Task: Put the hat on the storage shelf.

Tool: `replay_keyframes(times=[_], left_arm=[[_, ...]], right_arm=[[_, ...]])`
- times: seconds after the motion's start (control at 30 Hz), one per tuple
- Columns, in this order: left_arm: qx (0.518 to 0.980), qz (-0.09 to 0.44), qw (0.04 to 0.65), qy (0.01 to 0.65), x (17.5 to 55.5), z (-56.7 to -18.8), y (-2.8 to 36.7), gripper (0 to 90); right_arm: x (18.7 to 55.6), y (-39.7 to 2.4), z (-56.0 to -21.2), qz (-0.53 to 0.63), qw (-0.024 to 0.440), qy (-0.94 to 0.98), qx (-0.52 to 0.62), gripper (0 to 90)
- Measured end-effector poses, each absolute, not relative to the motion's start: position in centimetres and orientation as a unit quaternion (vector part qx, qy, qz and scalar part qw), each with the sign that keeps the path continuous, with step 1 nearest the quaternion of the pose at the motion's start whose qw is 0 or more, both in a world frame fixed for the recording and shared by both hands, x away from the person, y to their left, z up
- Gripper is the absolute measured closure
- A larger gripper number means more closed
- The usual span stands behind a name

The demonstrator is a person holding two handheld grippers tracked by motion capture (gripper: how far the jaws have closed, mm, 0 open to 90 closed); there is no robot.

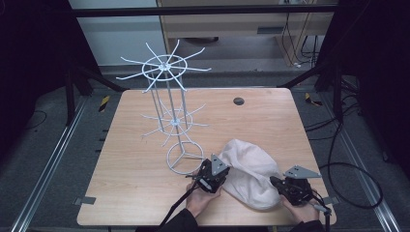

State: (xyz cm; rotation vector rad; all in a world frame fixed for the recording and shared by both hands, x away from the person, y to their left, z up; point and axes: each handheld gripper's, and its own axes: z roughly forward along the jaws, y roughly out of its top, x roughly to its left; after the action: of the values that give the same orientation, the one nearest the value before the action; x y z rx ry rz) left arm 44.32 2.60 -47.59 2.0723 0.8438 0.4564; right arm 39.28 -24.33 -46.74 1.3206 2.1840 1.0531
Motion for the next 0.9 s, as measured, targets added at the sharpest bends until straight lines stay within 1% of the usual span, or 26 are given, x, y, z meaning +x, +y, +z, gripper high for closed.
replay_keyframes(times=[0.27, 0.5, 0.57, 0.6, 0.67, 0.83, 0.87, 0.9], left_arm=[[0.821, 0.18, 0.419, 0.345, 45.4, -47.9, 2.5, 89.9], [0.821, 0.178, 0.425, 0.338, 44.5, -47.1, 3.5, 88.7], [0.824, 0.181, 0.424, 0.33, 44.0, -46.5, 4.3, 85.4], [0.827, 0.184, 0.42, 0.326, 43.8, -46.1, 4.8, 85.4], [0.827, 0.186, 0.423, 0.322, 43.2, -45.4, 6.0, 82.4], [0.82, 0.188, 0.434, 0.322, 41.5, -43.6, 9.5, 74.1], [0.818, 0.189, 0.436, 0.325, 41.2, -43.3, 10.2, 69.8], [0.816, 0.19, 0.437, 0.328, 41.0, -43.1, 11.0, 69.8]], right_arm=[[38.8, -23.8, -46.9, 0.379, 0.176, 0.783, 0.461, 90.0], [38.8, -24.0, -46.6, 0.382, 0.18, 0.782, 0.459, 89.4], [38.8, -24.3, -46.2, 0.388, 0.187, 0.779, 0.456, 87.7], [38.8, -24.4, -46.0, 0.394, 0.193, 0.774, 0.457, 86.1], [38.9, -24.7, -45.4, 0.409, 0.199, 0.767, 0.453, 82.8], [39.0, -25.0, -44.3, 0.421, 0.213, 0.756, 0.455, 72.8], [39.1, -25.0, -43.9, 0.423, 0.216, 0.752, 0.456, 67.9], [39.1, -25.0, -43.9, 0.423, 0.216, 0.752, 0.456, 67.9]])
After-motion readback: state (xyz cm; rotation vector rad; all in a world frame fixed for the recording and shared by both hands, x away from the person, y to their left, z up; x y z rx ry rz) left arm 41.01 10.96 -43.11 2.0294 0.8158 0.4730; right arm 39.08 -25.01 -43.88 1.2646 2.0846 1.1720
